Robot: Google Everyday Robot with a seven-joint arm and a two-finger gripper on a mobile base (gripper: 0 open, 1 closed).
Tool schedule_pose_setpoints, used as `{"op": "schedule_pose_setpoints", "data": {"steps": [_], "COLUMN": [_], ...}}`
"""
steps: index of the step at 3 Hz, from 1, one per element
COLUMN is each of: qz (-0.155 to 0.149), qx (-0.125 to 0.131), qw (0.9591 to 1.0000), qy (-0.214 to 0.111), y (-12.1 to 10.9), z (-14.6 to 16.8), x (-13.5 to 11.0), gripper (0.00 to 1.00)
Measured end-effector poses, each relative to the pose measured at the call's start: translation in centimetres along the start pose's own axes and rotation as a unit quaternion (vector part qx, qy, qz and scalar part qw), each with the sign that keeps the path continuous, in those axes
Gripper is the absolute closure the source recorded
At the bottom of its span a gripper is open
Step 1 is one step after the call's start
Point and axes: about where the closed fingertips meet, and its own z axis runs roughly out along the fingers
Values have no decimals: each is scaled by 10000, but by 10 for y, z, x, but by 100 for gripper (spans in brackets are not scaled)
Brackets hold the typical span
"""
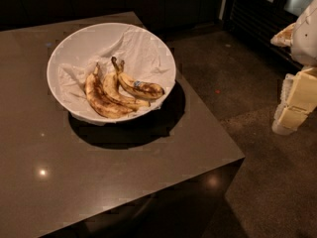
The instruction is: Pick banana from white bowl
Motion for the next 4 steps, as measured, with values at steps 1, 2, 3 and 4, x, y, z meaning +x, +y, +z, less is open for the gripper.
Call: {"op": "schedule_pose_setpoints", "data": {"steps": [1,2,3,4], "qz": [-12,-386,-386,-391], "qx": [14,57,57,93], "qw": [10000,9990,9990,9990], "qy": [7,213,213,180], "y": [0,-3,-3,-10], "z": [-1,-2,-2,0], "x": [-1,-16,-16,-45], "gripper": [0,0,0,0]}}
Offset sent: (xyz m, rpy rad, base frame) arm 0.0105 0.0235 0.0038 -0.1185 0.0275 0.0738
